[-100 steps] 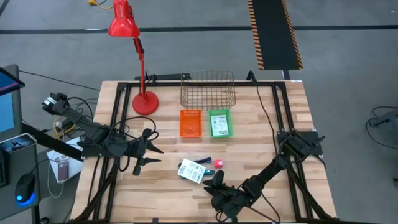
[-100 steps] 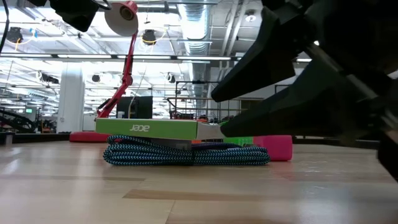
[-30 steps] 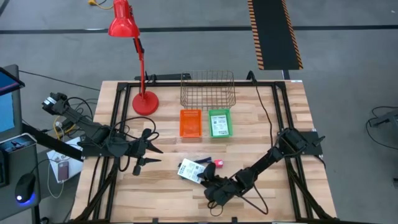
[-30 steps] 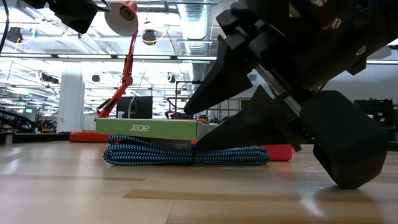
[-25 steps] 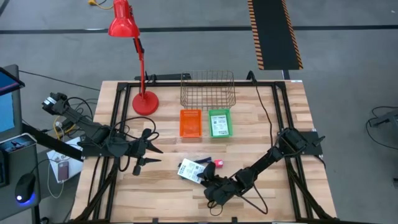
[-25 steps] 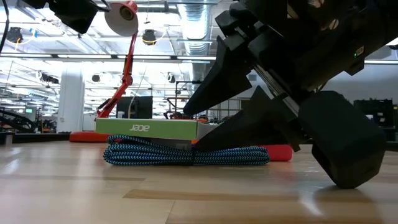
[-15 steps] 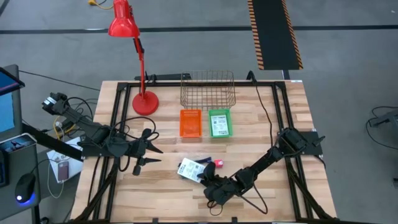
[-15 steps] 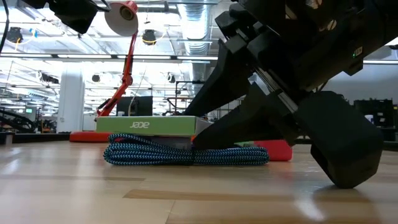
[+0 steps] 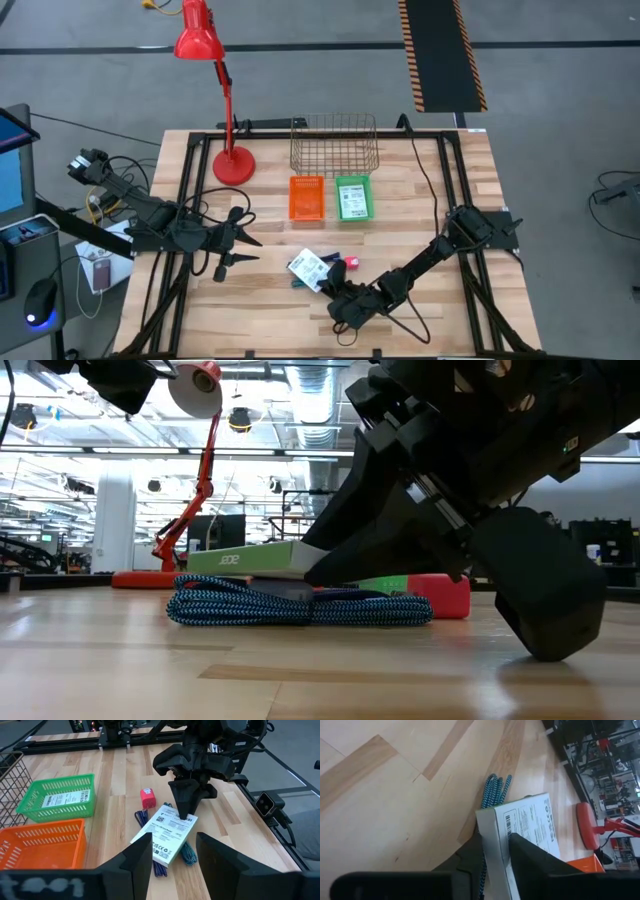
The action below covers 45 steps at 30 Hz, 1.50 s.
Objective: Pick and place items into bin
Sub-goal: Put the white card reader box into the green bin
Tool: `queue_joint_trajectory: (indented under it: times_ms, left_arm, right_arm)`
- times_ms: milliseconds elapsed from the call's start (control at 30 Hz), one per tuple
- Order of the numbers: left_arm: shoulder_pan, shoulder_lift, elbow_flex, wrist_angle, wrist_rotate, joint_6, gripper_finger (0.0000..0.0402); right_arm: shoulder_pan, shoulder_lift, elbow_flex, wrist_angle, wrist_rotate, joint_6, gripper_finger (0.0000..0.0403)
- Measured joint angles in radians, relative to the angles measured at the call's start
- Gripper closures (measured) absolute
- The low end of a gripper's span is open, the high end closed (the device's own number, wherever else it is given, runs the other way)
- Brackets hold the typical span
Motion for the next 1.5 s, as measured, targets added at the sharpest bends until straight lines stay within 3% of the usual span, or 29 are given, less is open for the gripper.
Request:
queue_joint_trajectory:
  times_ms: [433, 933, 1267, 1500]
  left_arm:
    - [0.000, 0.000, 0.000, 0.000, 0.000, 0.000, 0.0260]
    - [0.000, 0.000, 0.000, -0.003, 0.000, 0.000, 0.0260]
    - [0.000, 0.000, 0.000, -0.008, 0.000, -0.001, 0.0260]
    - [0.000, 0.000, 0.000, -0.022, 0.000, -0.001, 0.0260]
  right_arm:
    - [0.002, 0.000, 0.000, 0.008, 0.031, -0.008, 0.0326]
    - [0.020, 0.008, 0.032, 0.038, 0.137, -0.111, 0.0344]
    - [0.026, 0.015, 0.064, 0.034, 0.240, -0.176, 0.0346]
    - [0.027, 0.017, 0.084, 0.038, 0.405, -0.240, 0.0347]
